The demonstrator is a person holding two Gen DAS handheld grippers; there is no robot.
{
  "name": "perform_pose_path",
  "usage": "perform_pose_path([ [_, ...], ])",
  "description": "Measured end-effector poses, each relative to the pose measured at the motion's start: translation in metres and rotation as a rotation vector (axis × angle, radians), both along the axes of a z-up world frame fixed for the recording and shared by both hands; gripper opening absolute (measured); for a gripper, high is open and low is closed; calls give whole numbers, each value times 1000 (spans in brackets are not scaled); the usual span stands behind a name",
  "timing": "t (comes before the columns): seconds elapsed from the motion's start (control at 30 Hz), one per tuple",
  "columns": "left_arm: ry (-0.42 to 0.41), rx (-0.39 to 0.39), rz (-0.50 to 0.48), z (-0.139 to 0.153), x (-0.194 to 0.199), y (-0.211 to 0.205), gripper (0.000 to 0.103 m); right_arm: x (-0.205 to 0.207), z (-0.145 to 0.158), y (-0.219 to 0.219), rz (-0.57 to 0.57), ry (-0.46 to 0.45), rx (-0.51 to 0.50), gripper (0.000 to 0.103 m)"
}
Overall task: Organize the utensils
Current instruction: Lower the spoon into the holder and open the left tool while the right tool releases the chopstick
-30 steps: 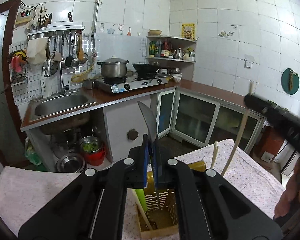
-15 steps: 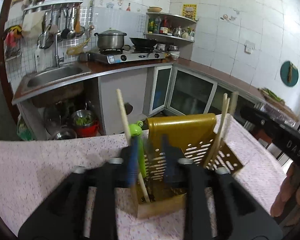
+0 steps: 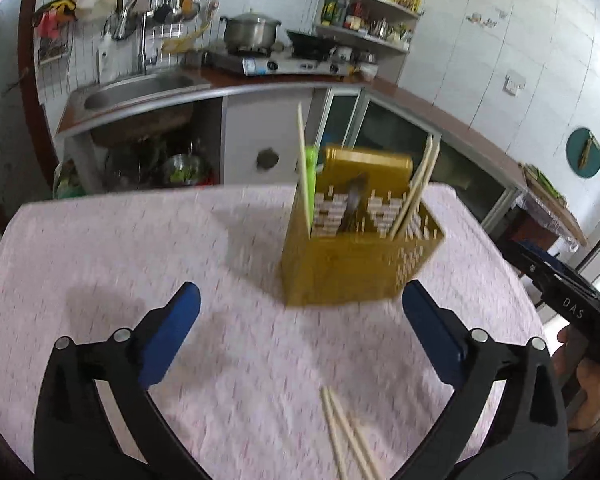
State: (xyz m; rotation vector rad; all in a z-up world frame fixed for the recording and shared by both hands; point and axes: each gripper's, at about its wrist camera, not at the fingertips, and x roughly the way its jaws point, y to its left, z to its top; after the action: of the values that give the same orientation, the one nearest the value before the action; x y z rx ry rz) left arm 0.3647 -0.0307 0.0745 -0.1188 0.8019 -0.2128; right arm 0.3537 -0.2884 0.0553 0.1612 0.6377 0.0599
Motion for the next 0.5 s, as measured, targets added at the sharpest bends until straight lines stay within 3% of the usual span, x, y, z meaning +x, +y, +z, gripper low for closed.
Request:
perform_pose_path([
  [0.3,183,22,-2,-54,-39,0,98,-36,-60,-15,-74,212,20,70],
  [0.5,290,39,21,-99,-54,-3,98,-57,-99,-14,-86,294,20,70],
])
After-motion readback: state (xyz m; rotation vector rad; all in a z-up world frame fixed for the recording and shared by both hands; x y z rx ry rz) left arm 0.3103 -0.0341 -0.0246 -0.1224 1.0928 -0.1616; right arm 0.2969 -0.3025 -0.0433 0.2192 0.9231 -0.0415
